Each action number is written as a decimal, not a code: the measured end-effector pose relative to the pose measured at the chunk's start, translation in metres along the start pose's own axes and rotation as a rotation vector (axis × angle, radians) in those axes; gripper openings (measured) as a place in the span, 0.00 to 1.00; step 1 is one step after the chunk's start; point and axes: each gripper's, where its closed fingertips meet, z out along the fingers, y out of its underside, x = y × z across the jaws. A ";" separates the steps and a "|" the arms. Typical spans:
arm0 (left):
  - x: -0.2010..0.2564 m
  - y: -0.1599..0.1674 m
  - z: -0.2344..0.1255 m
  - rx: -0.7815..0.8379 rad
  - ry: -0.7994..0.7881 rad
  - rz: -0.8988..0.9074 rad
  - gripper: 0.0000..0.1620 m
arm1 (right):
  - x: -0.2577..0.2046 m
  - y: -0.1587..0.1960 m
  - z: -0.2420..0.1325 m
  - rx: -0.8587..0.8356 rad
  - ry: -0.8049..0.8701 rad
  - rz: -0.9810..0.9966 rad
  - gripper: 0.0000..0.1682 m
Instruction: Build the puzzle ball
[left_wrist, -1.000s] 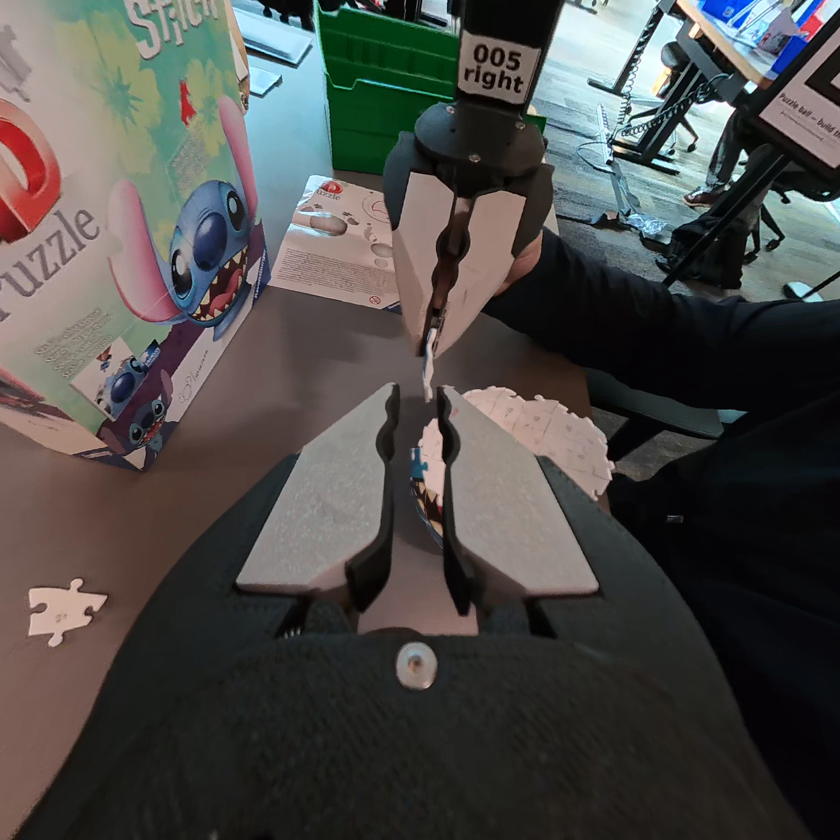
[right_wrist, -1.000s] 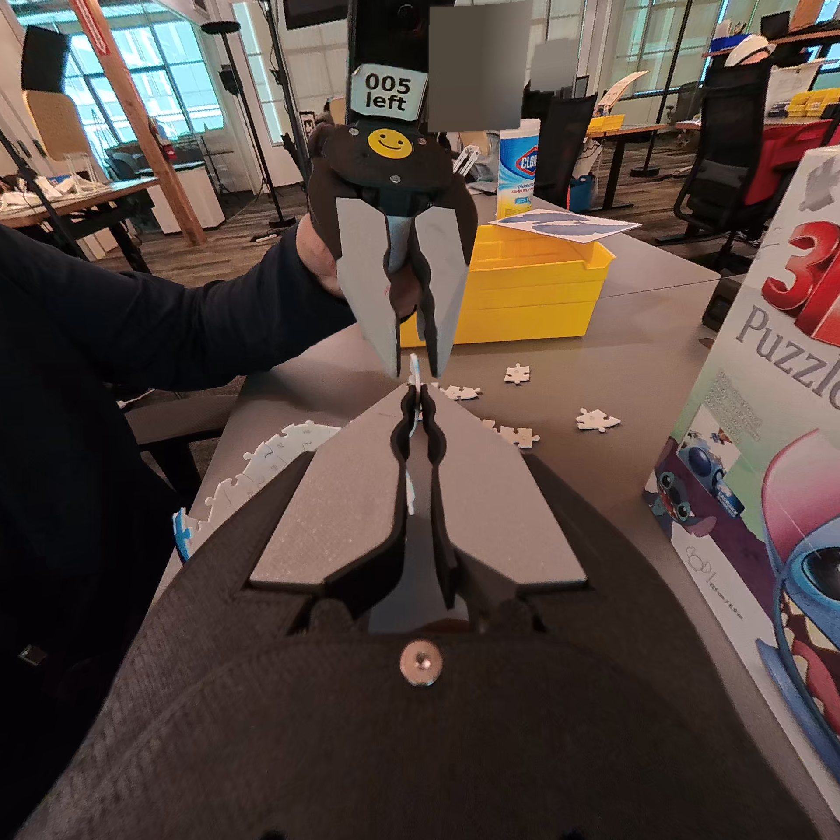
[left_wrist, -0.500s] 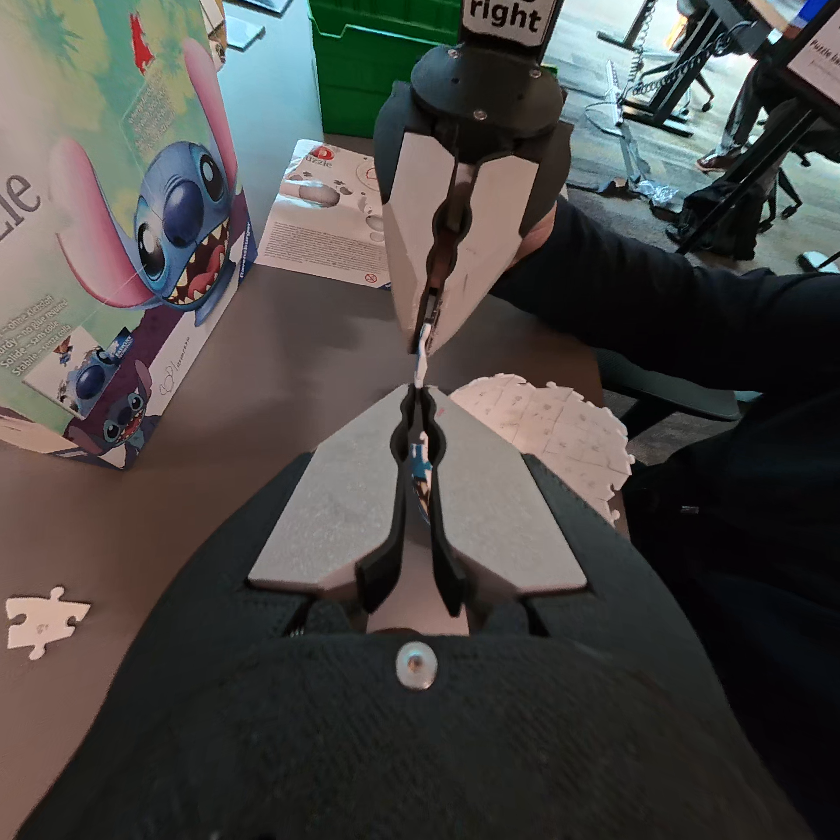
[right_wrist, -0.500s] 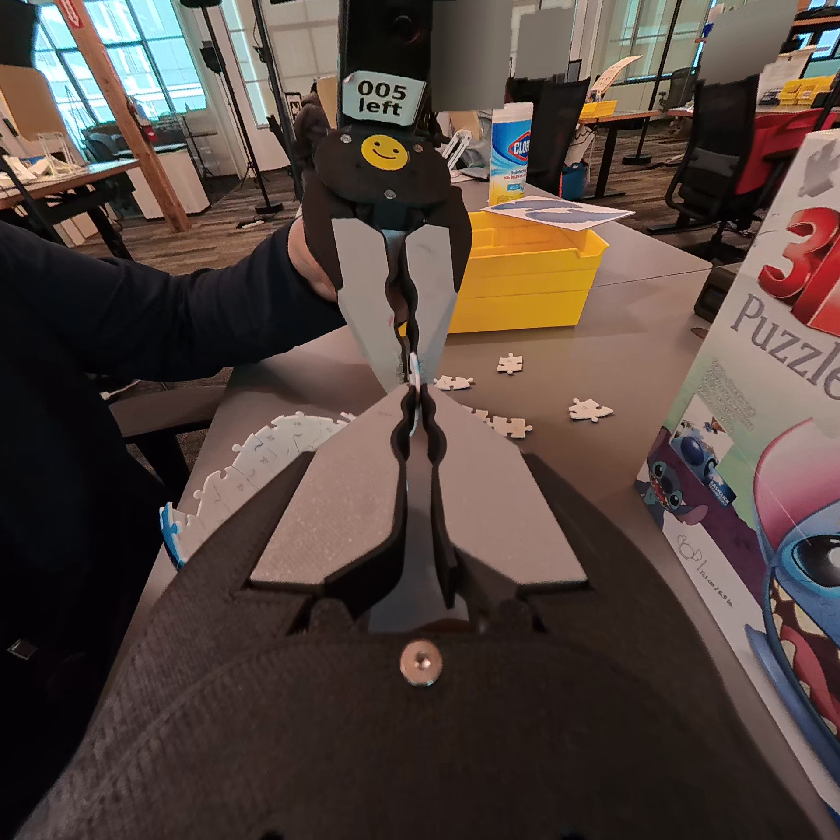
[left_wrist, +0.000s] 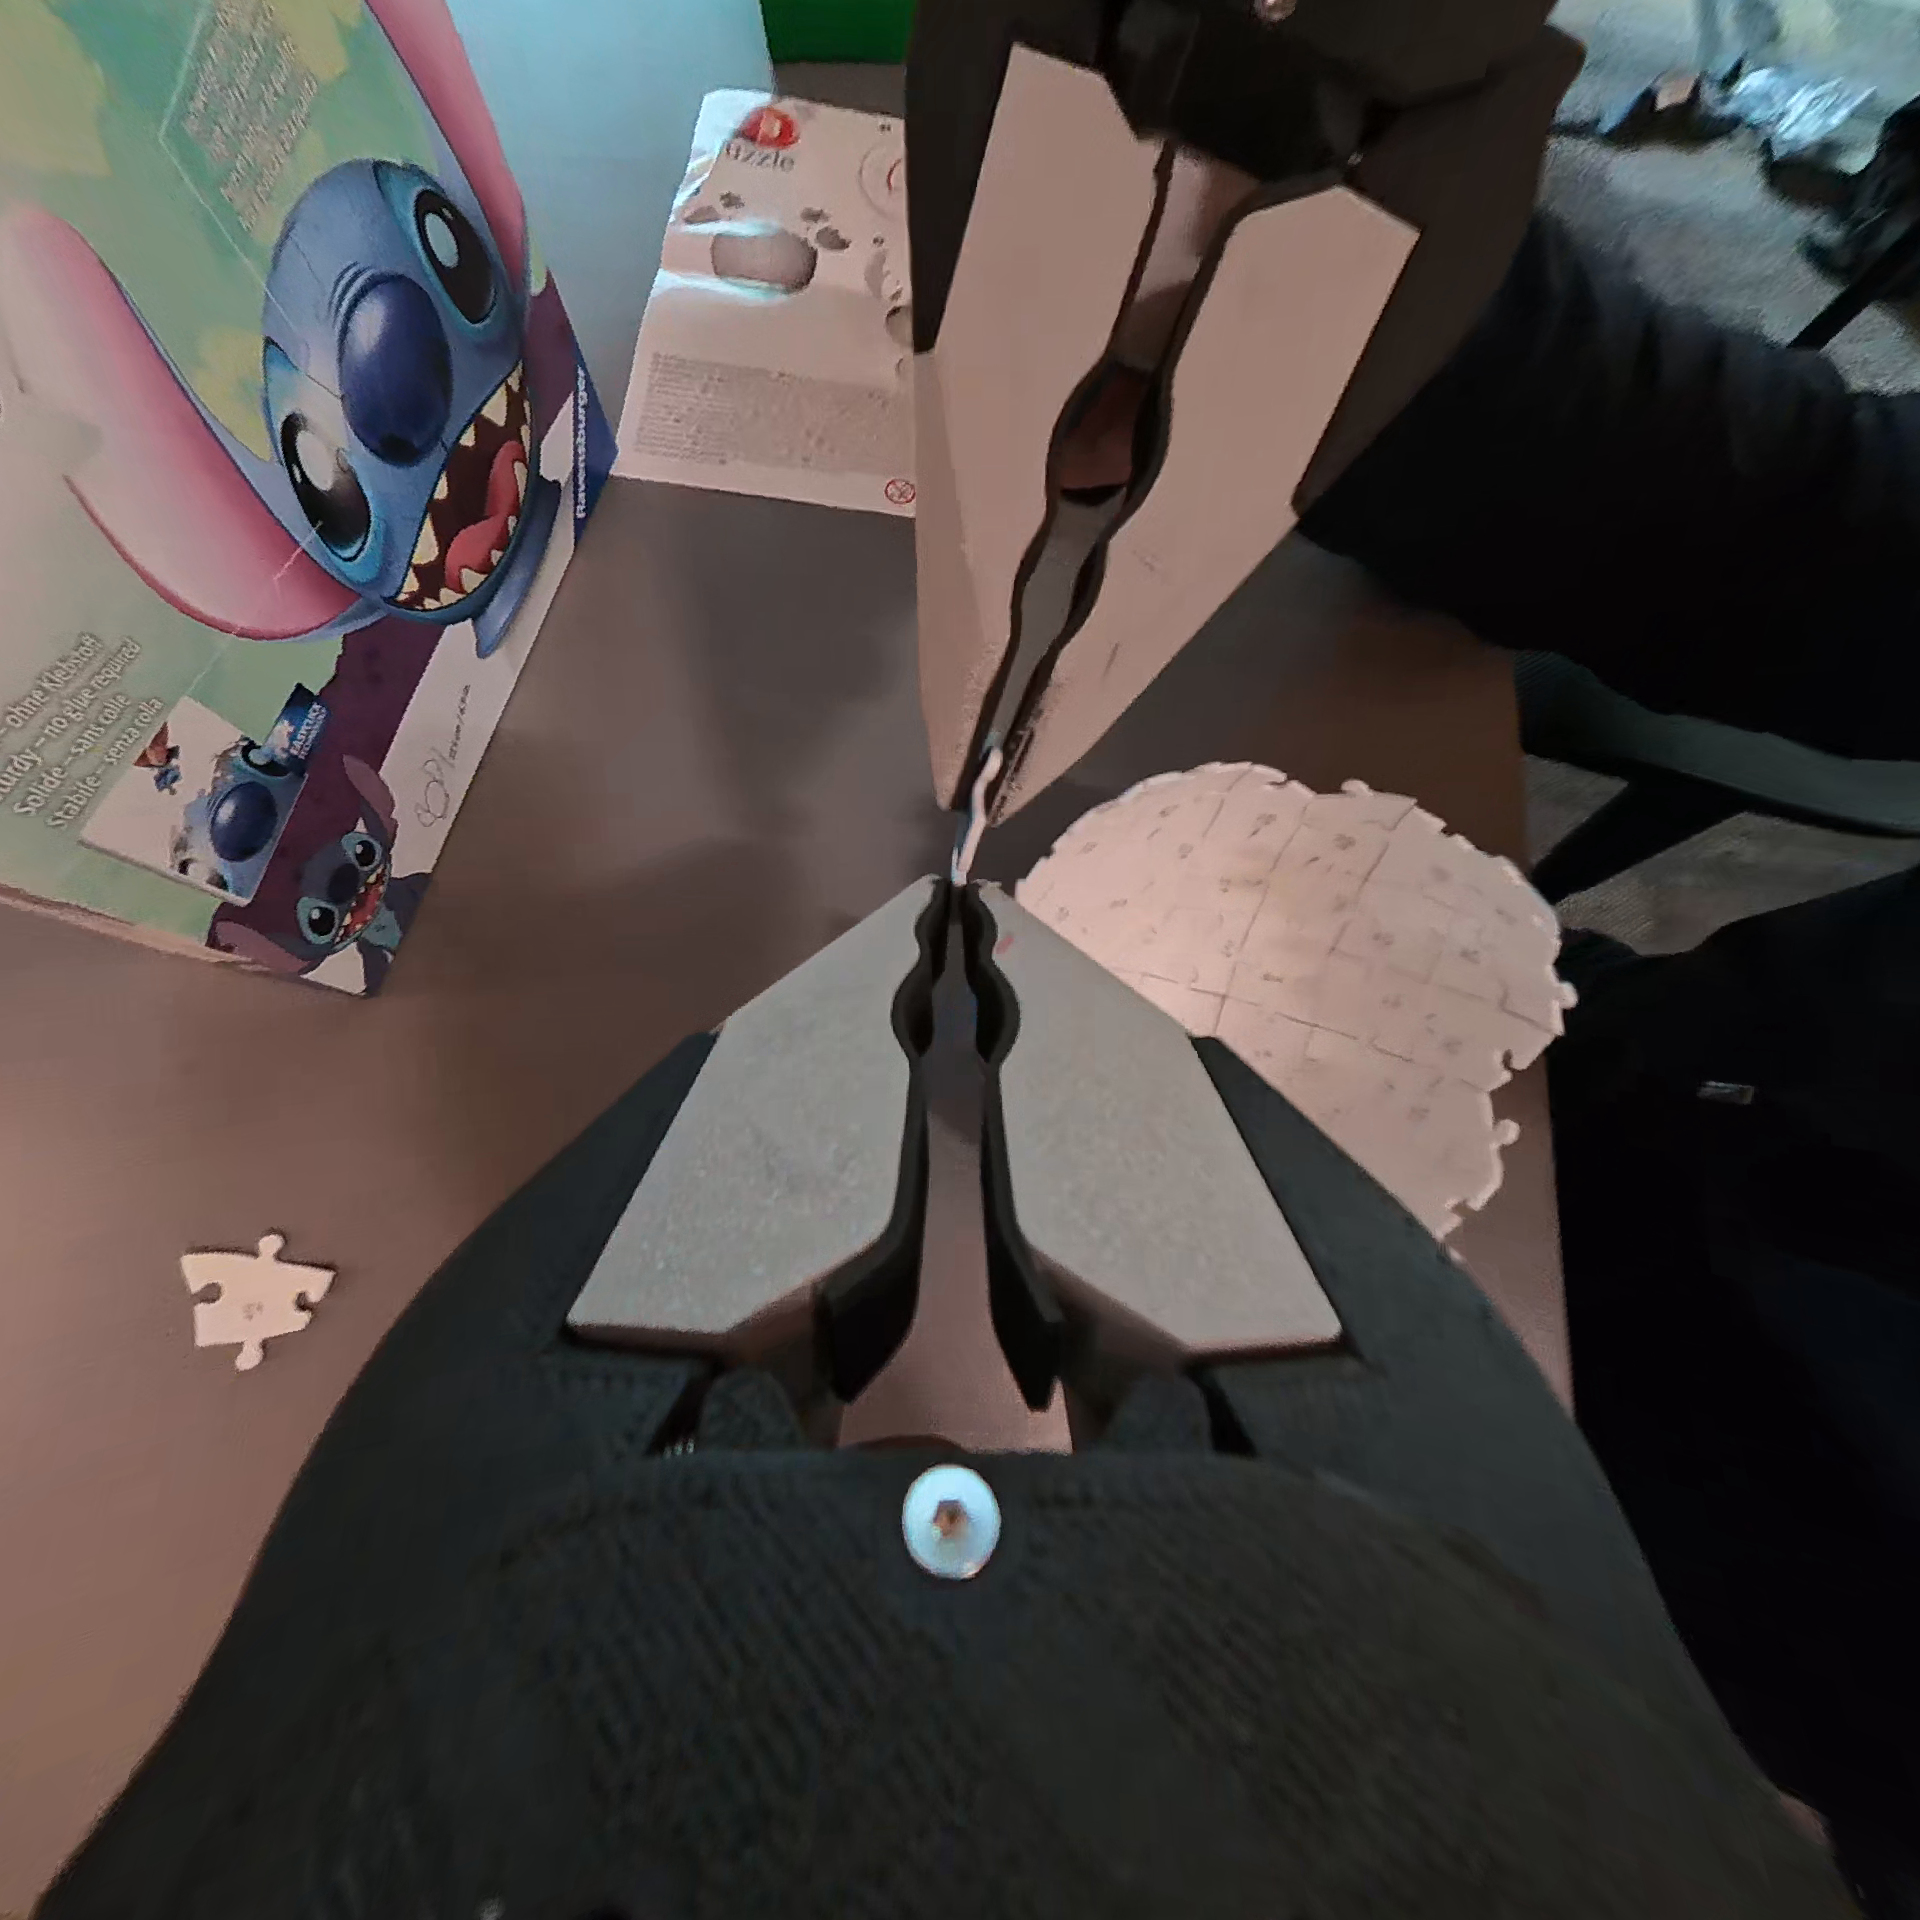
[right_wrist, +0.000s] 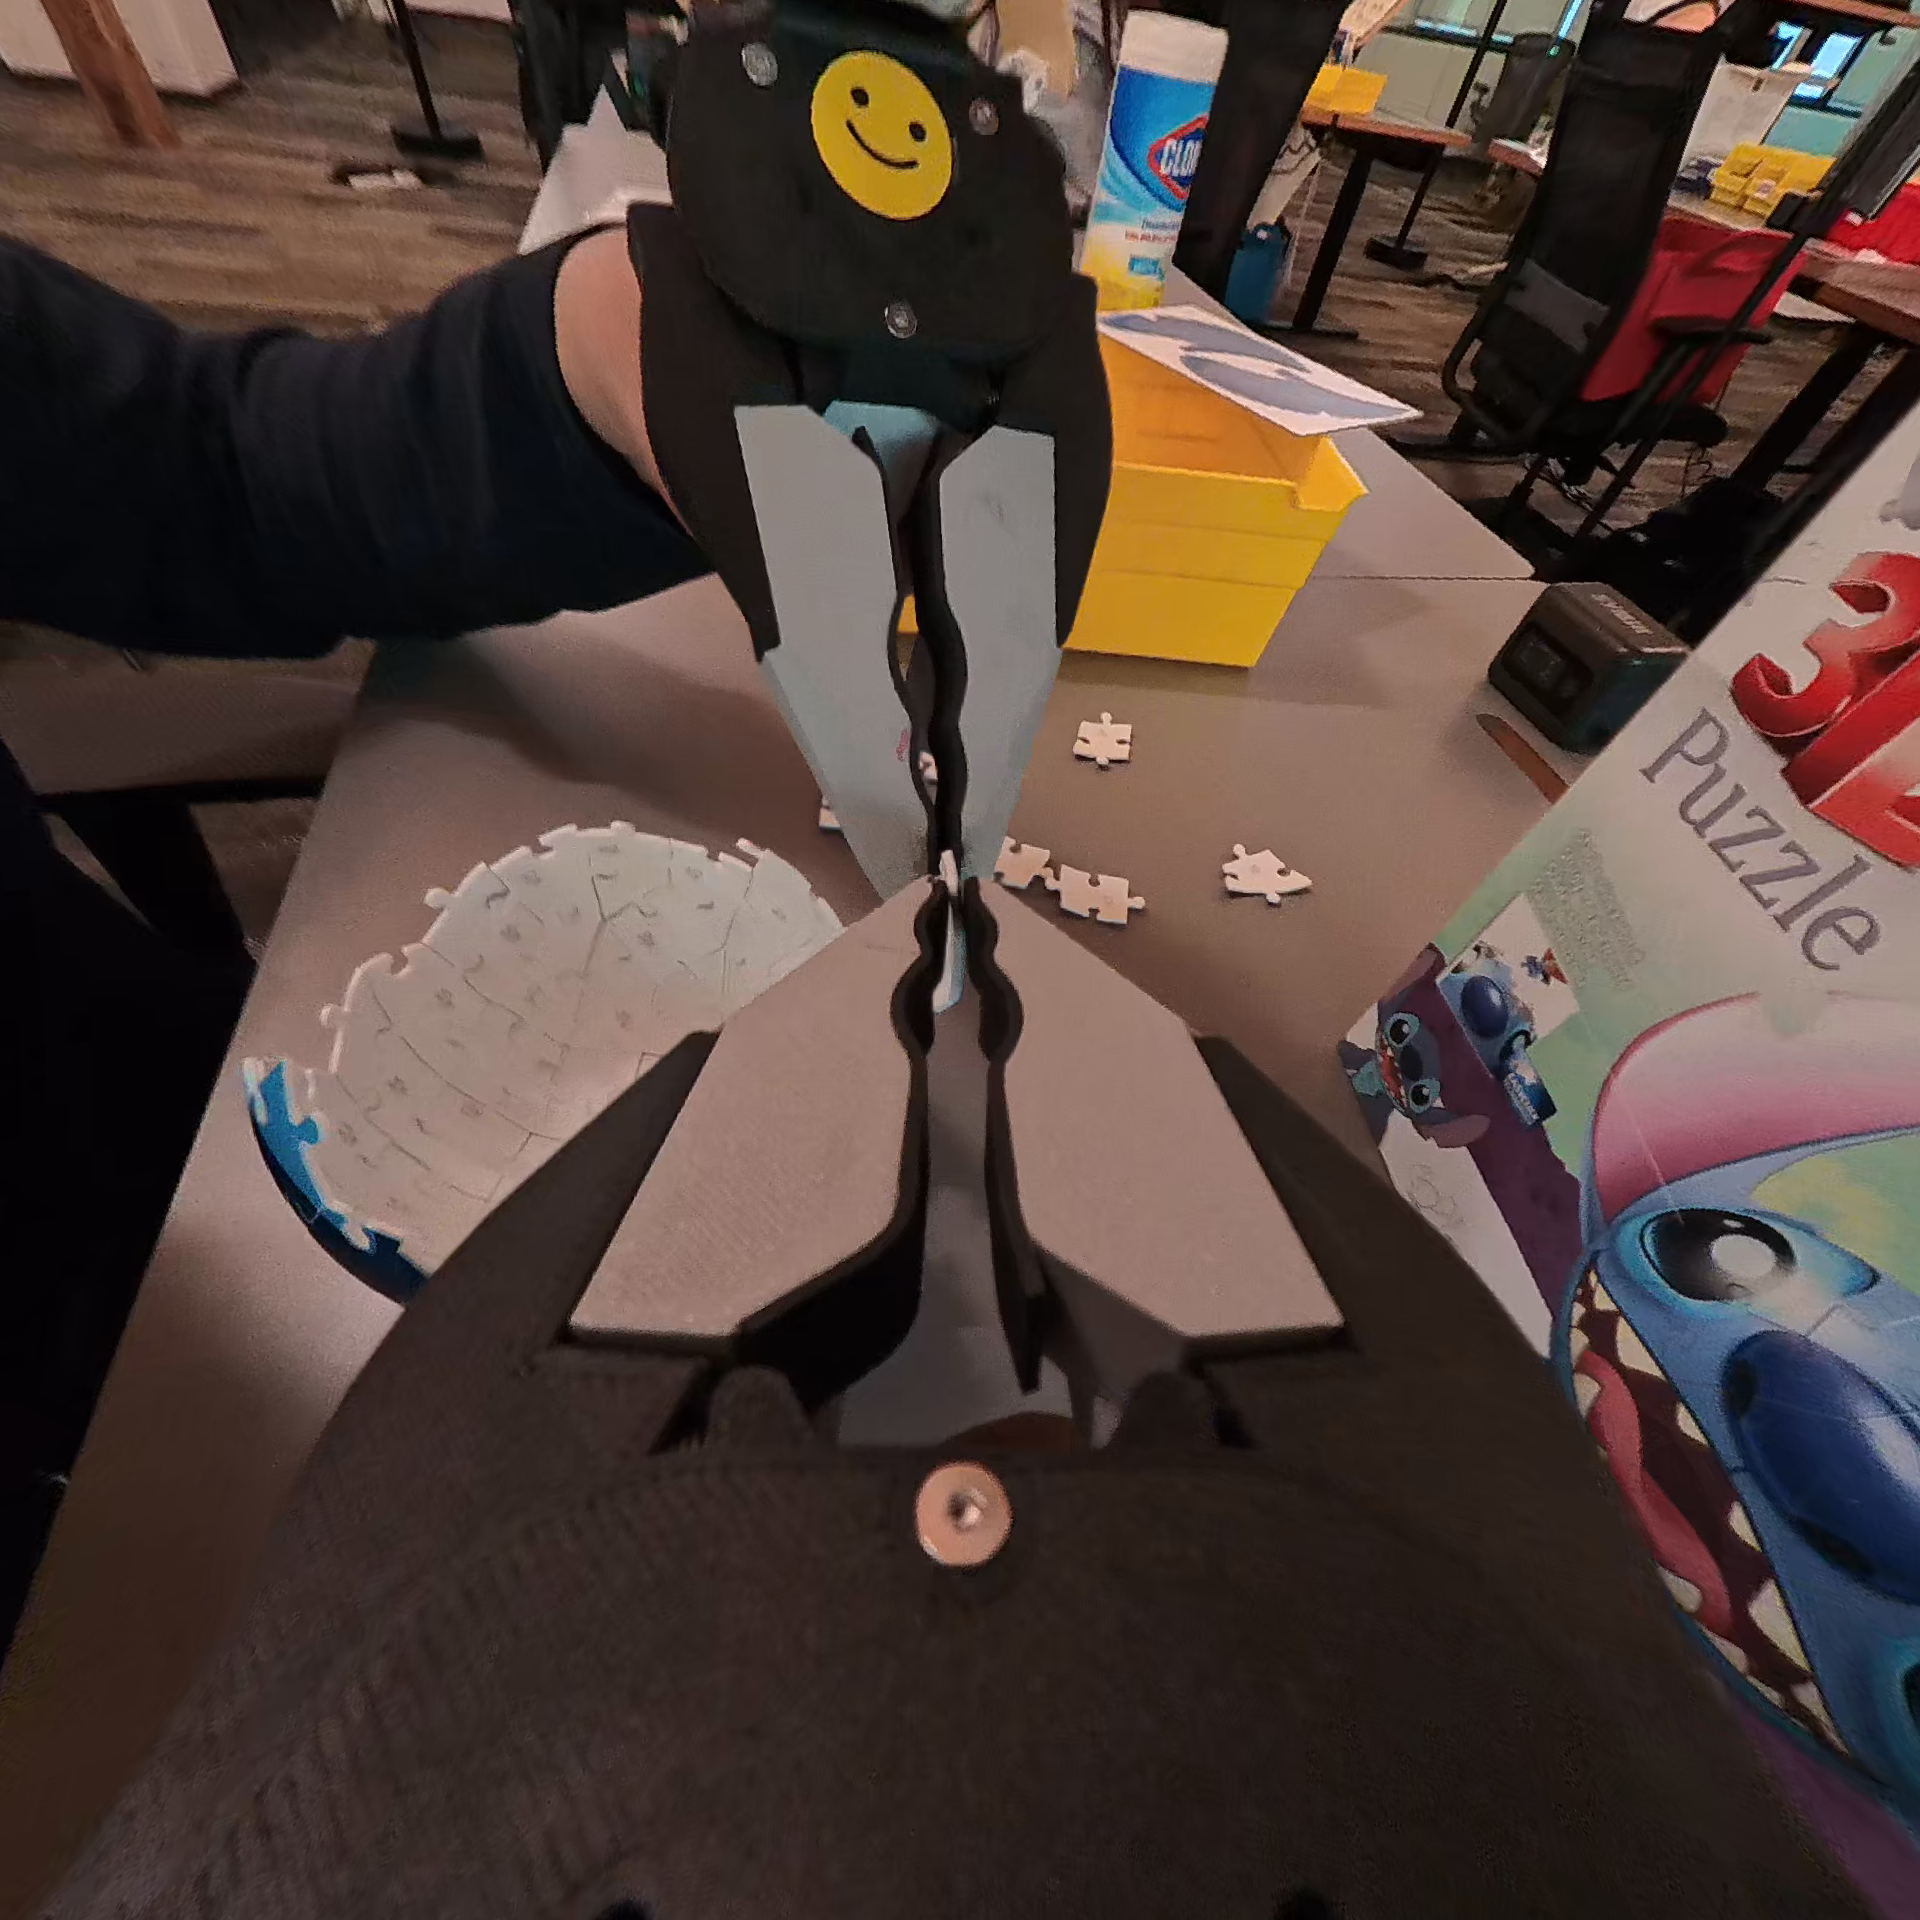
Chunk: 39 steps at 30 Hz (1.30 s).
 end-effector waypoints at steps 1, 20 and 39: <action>0.000 0.001 0.001 -0.011 -0.010 0.008 0.00 | -0.001 0.001 0.000 -0.012 0.004 -0.010 0.00; 0.002 0.001 0.001 0.007 0.035 -0.029 0.00 | 0.000 -0.002 -0.006 0.036 -0.039 0.057 0.05; 0.001 0.003 0.003 0.000 0.052 -0.065 0.00 | 0.000 0.001 -0.006 0.029 -0.057 0.070 0.02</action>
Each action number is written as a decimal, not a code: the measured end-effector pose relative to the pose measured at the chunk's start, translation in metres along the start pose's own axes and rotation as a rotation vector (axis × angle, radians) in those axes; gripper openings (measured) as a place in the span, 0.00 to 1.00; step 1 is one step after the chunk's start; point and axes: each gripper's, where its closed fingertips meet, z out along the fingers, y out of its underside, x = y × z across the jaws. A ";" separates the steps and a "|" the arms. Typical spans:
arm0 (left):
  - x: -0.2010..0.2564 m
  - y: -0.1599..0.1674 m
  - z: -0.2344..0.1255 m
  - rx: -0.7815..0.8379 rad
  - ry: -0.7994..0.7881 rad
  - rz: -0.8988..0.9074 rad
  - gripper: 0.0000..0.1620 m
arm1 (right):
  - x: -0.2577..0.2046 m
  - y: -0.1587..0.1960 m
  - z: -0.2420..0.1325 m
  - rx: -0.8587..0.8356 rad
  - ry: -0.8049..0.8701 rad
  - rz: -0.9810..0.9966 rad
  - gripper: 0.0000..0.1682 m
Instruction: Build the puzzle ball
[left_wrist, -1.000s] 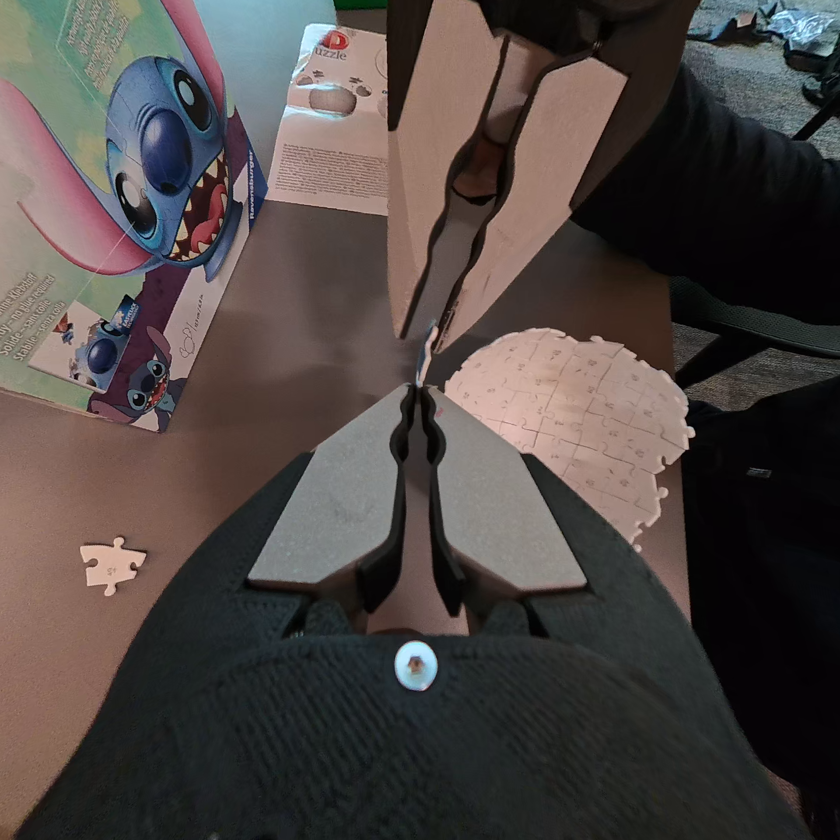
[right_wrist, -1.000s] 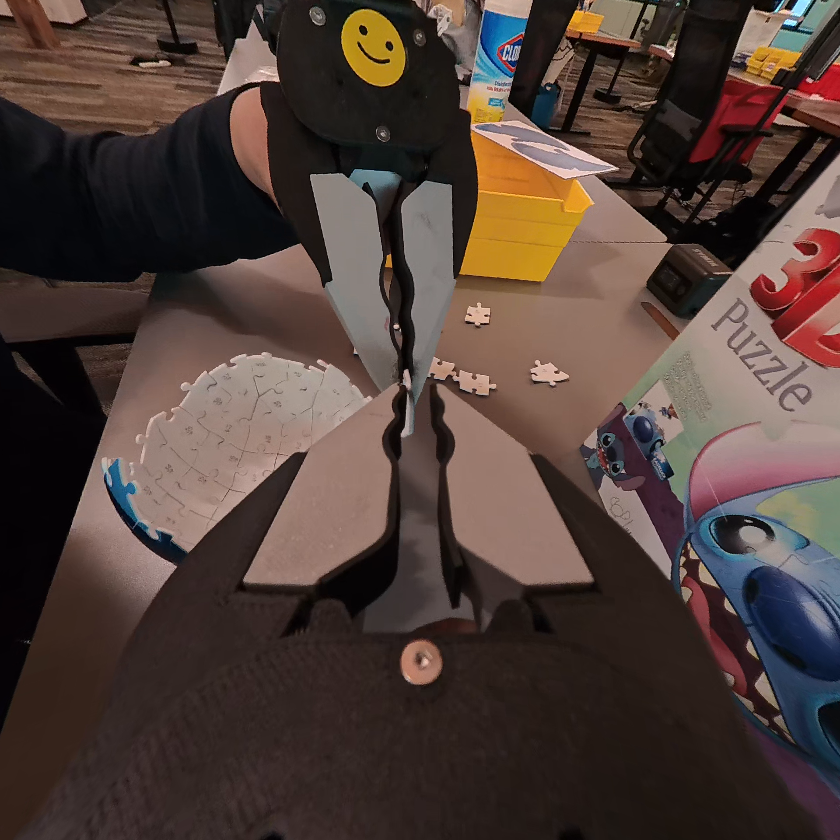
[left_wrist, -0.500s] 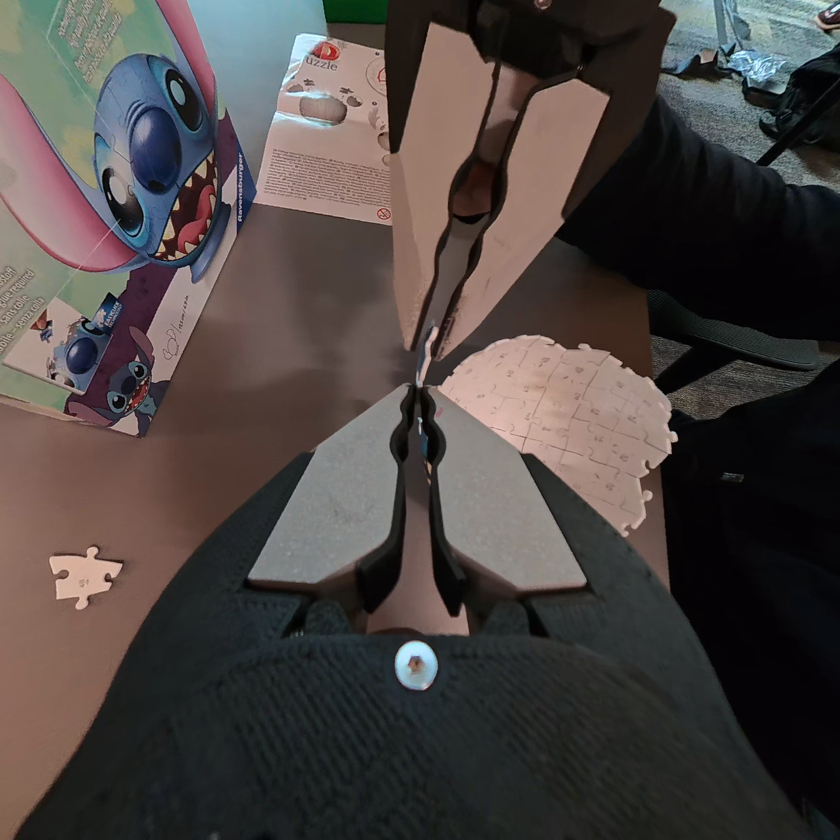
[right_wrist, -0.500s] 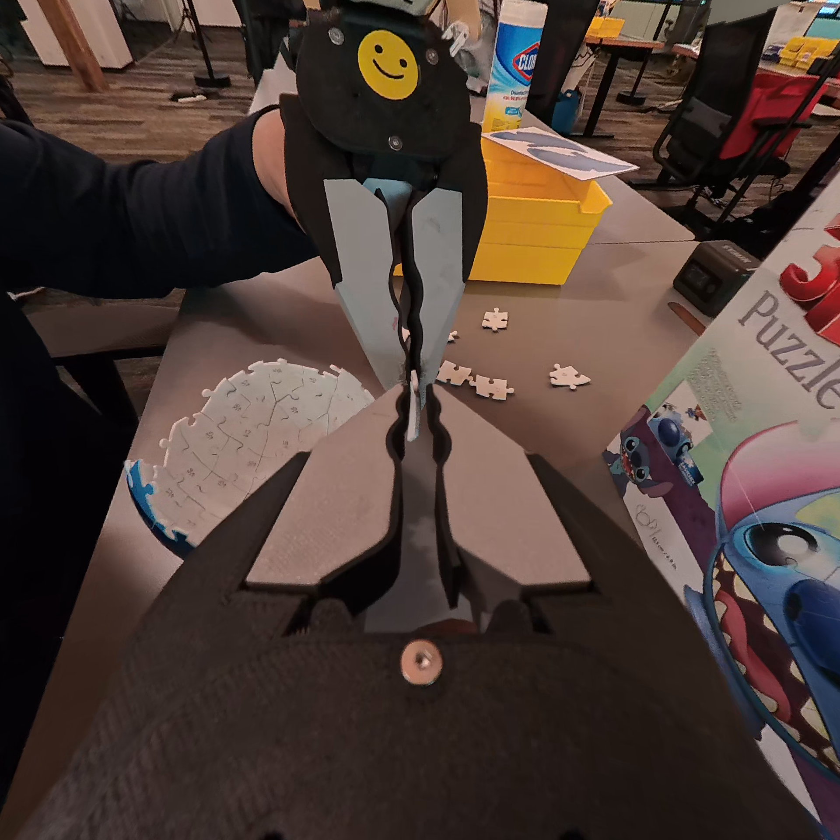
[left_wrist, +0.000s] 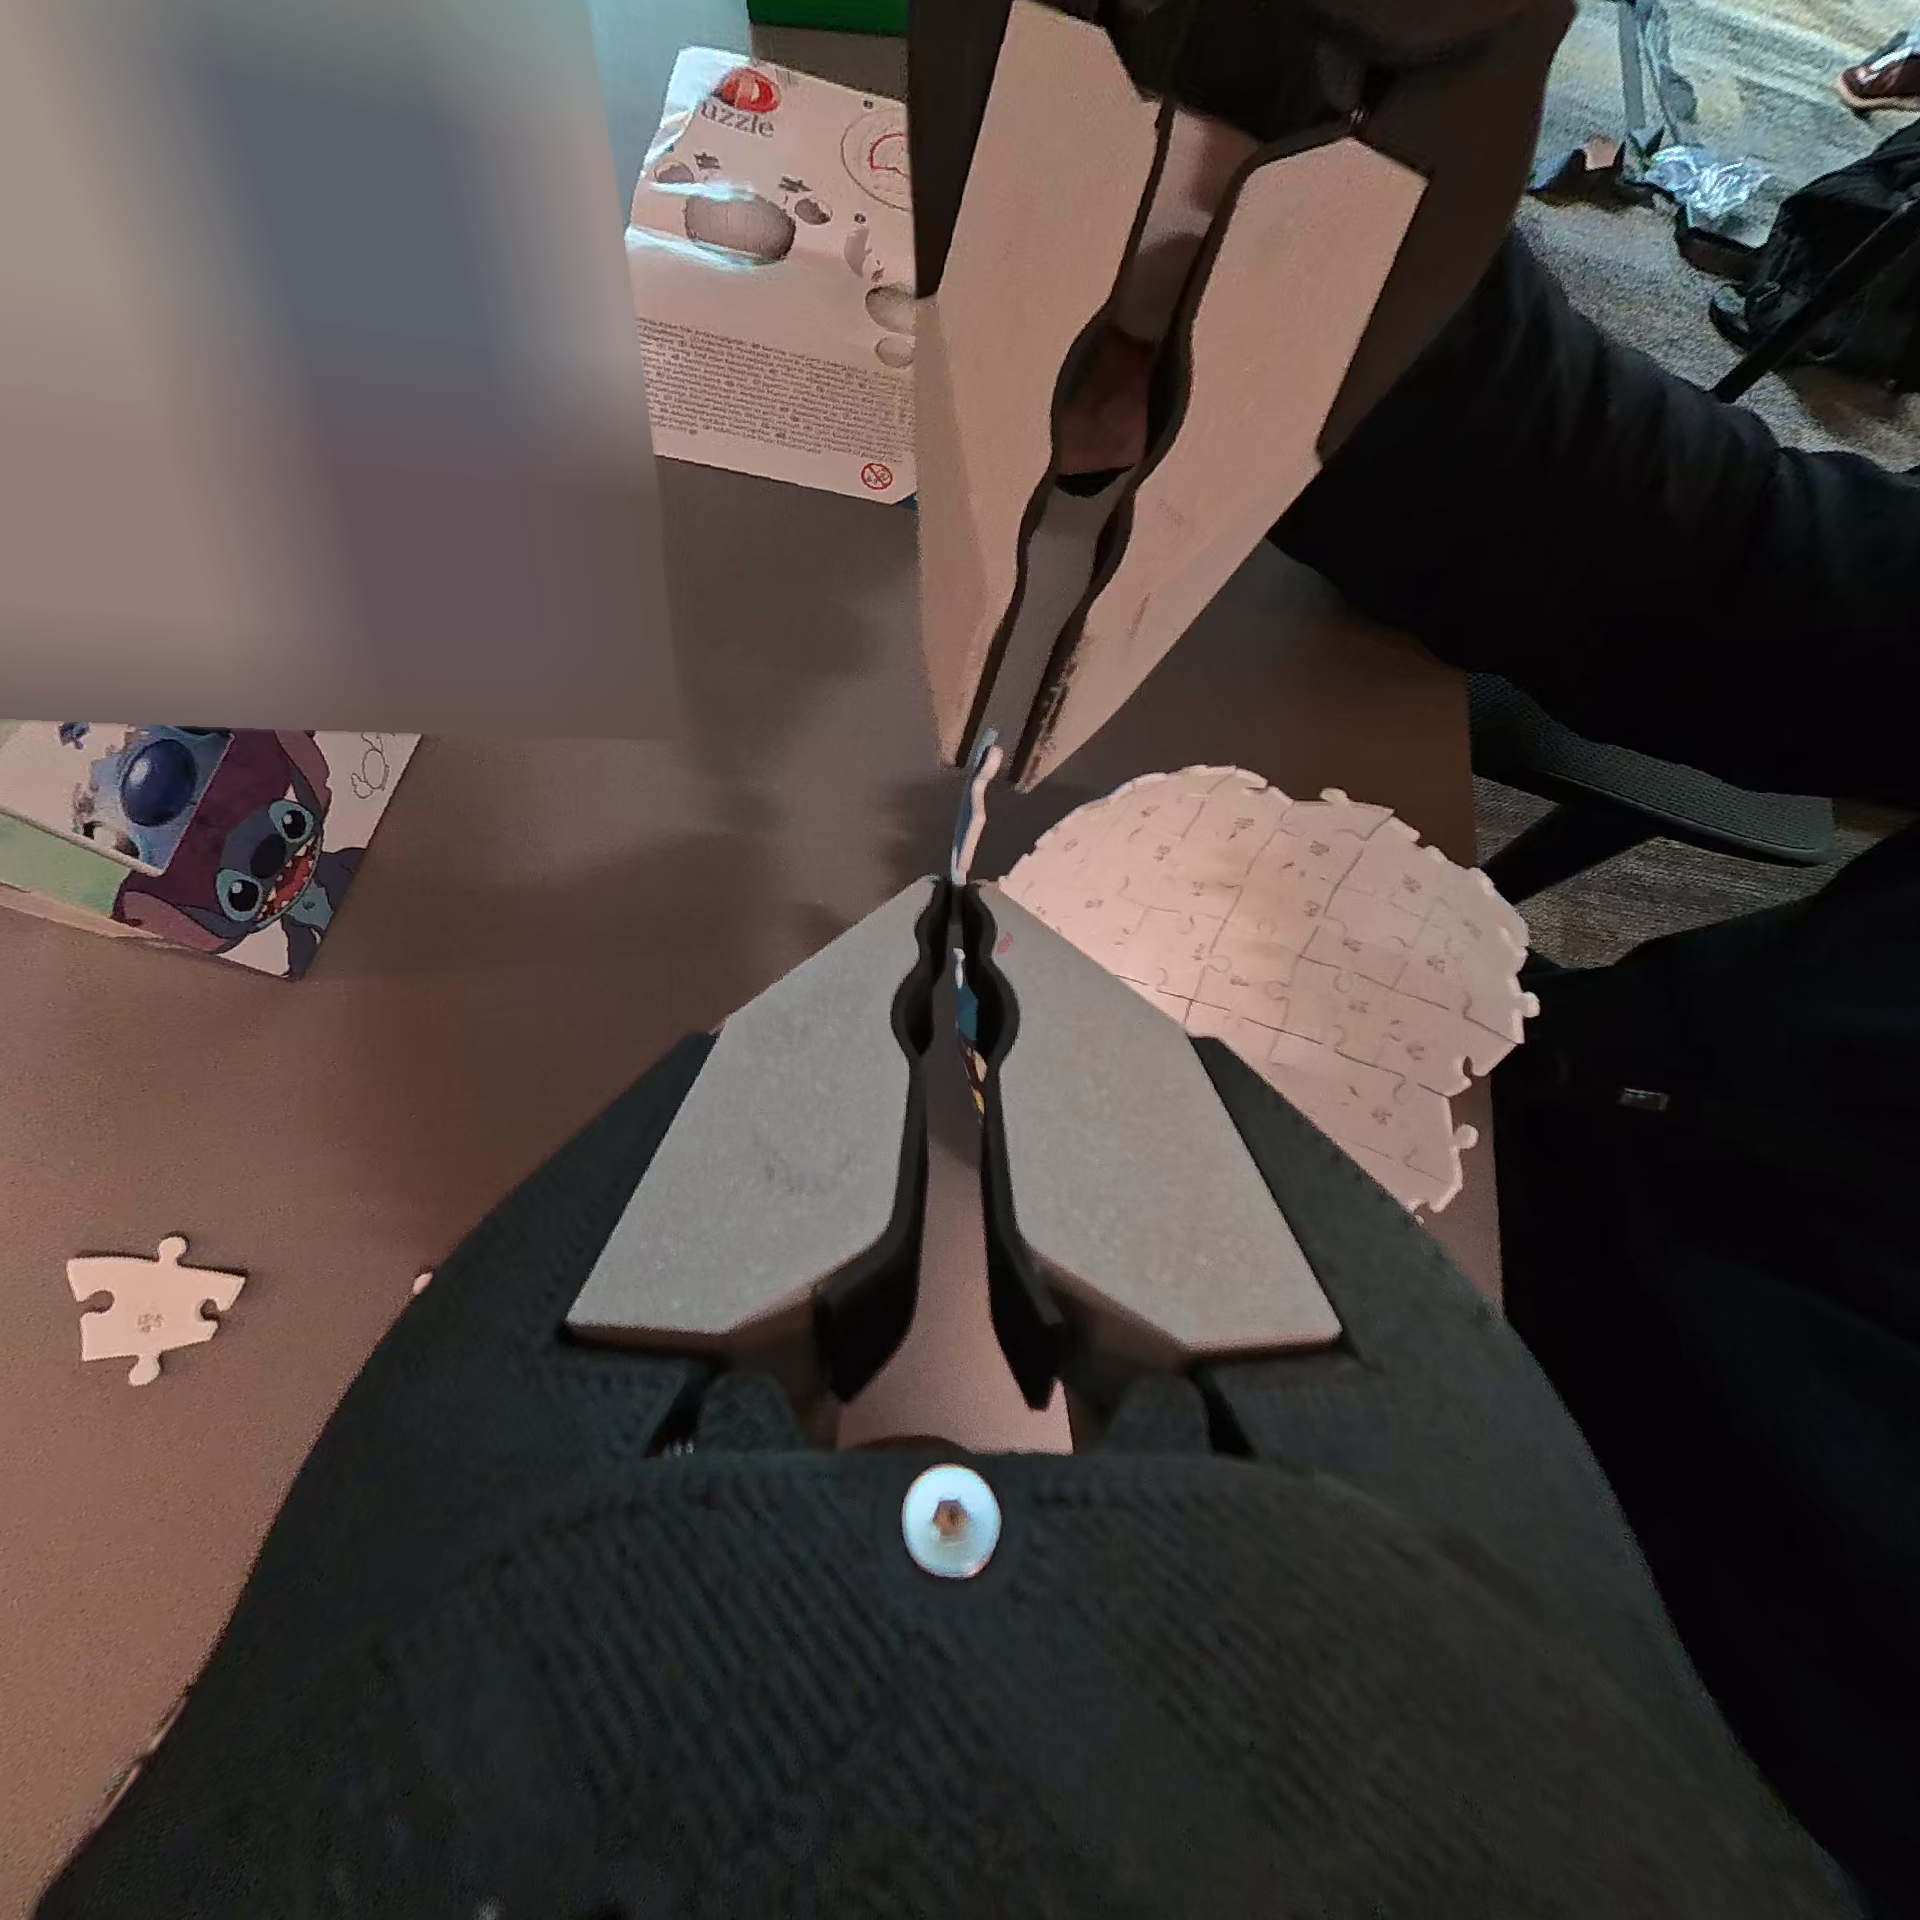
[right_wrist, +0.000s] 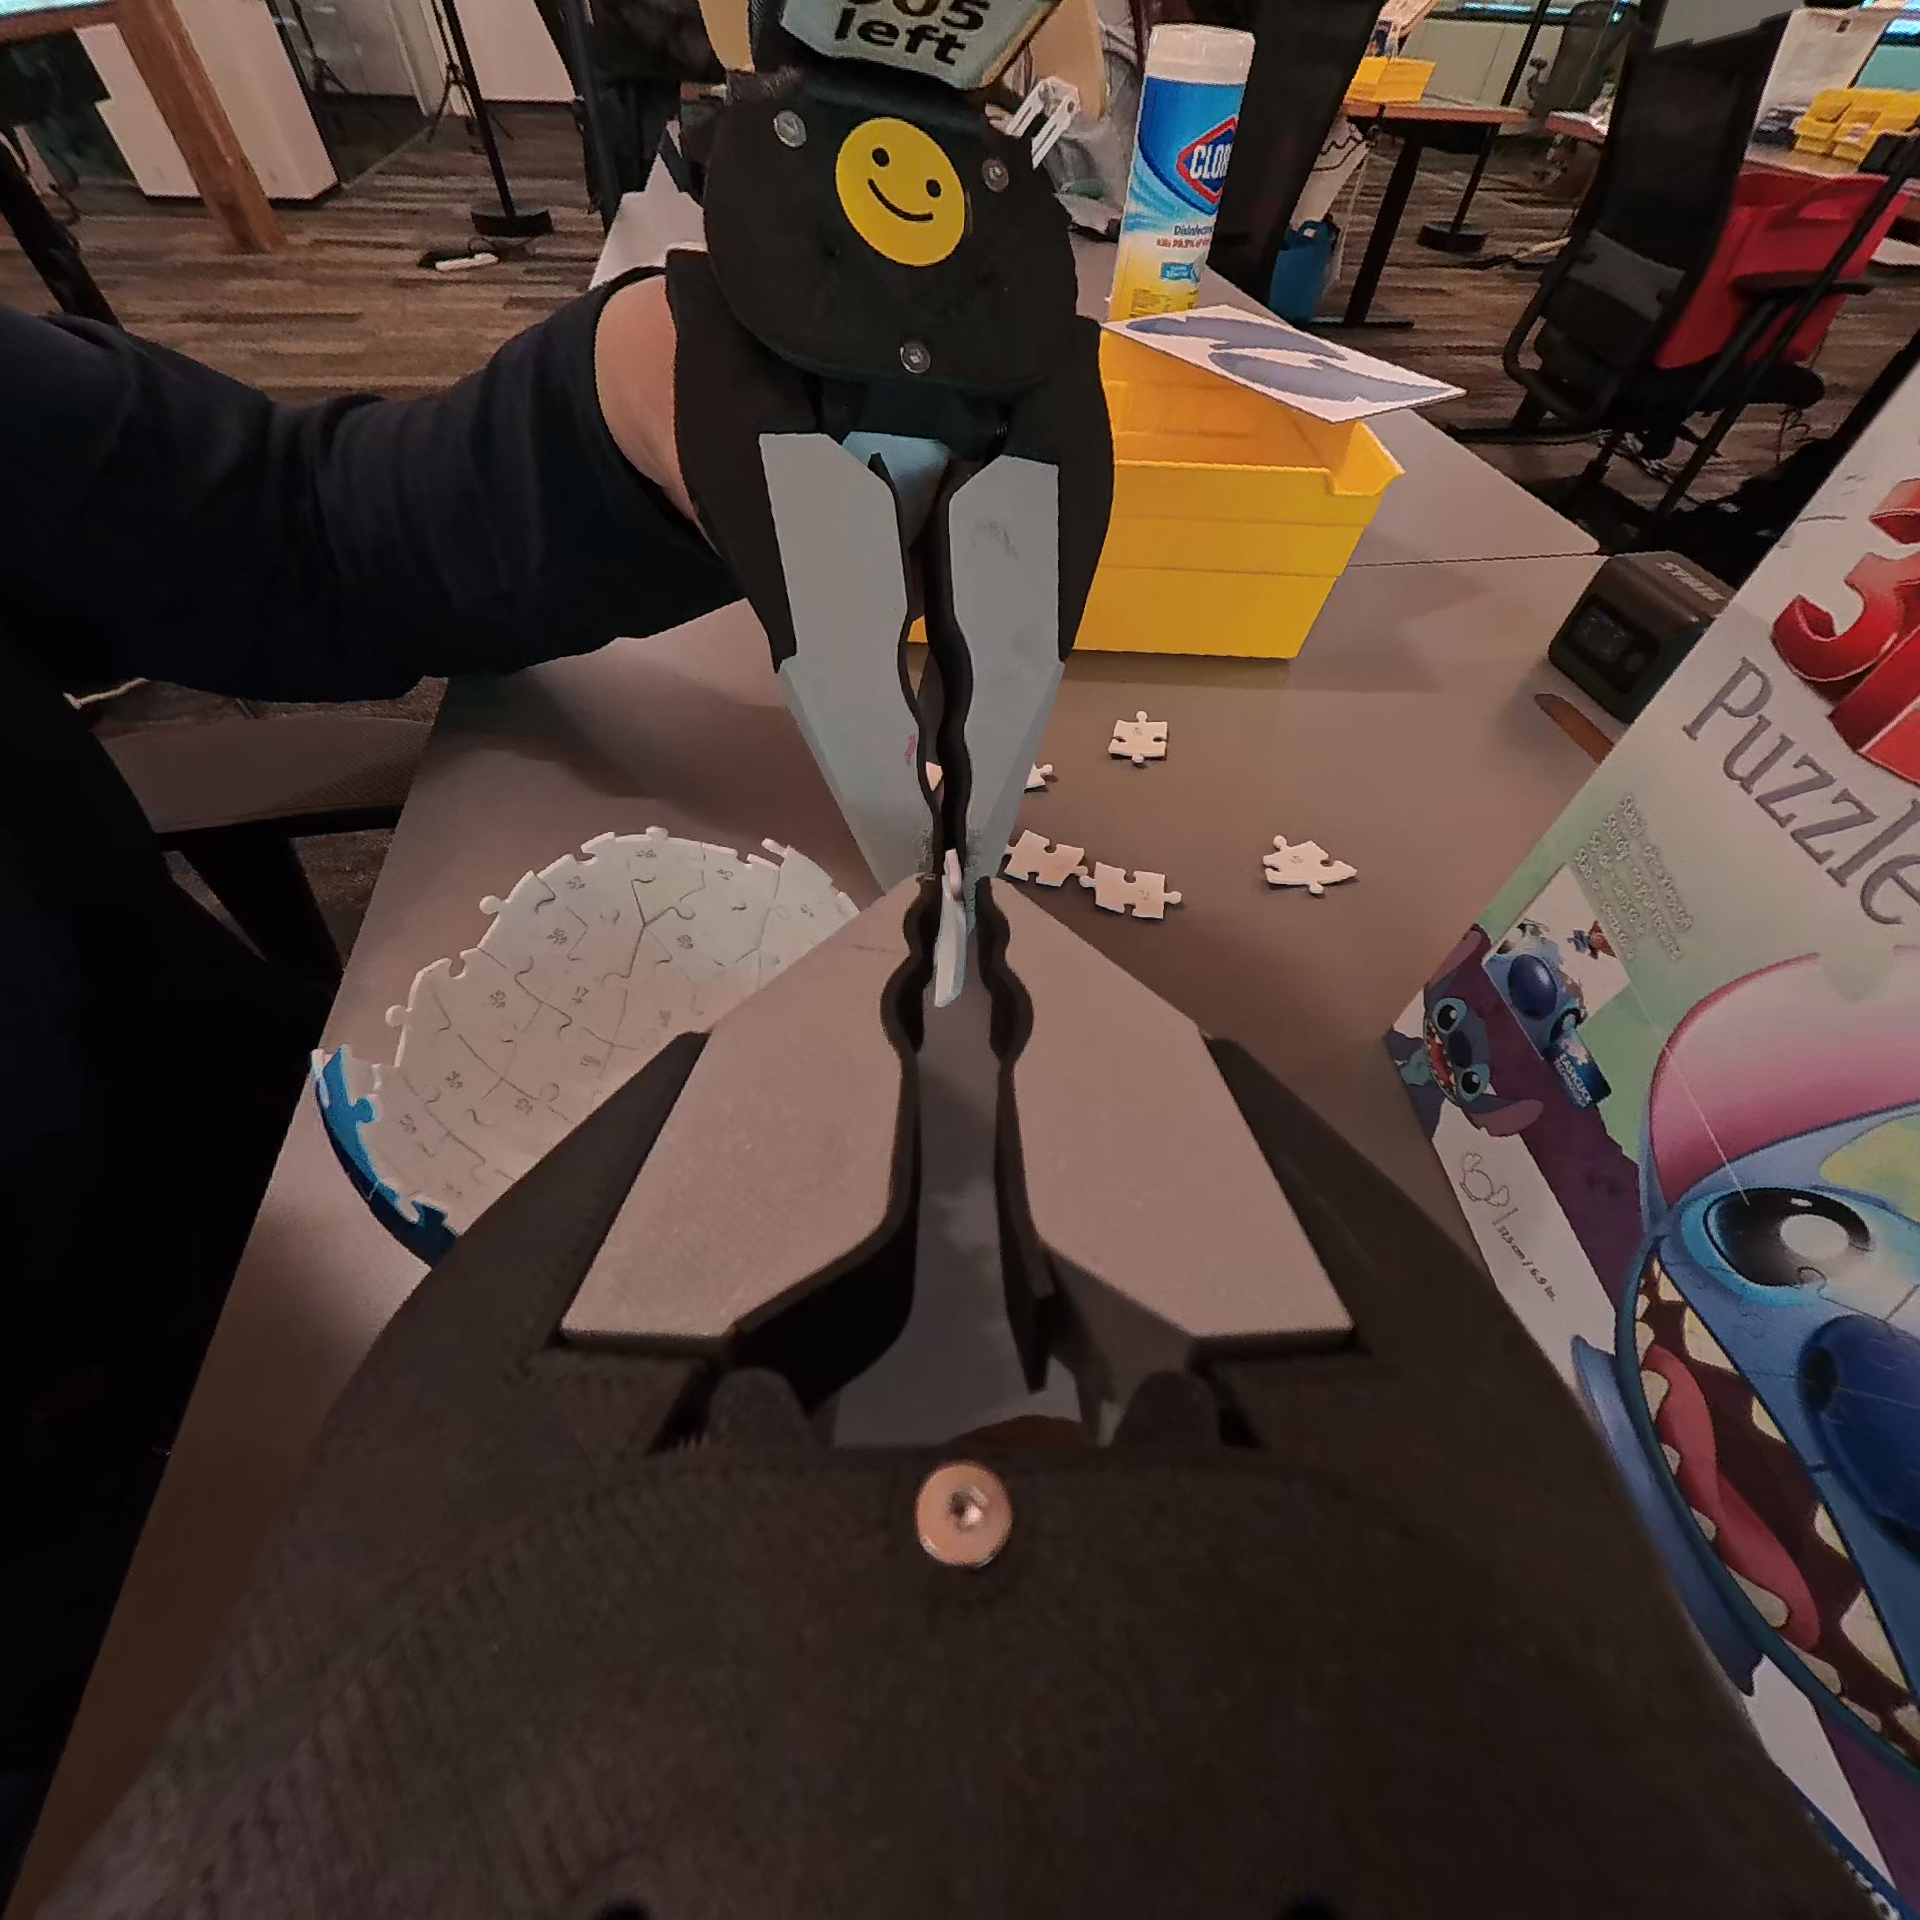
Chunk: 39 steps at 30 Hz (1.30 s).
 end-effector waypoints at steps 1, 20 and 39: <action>0.000 0.000 0.000 -0.001 0.003 -0.004 0.00 | 0.000 -0.001 -0.001 0.005 -0.002 0.001 0.02; 0.002 0.002 0.001 -0.012 0.024 -0.015 0.00 | -0.001 0.006 0.003 -0.031 -0.014 0.008 0.00; 0.003 0.003 0.002 -0.016 0.023 -0.011 0.00 | -0.002 0.007 0.003 -0.036 -0.012 0.005 0.01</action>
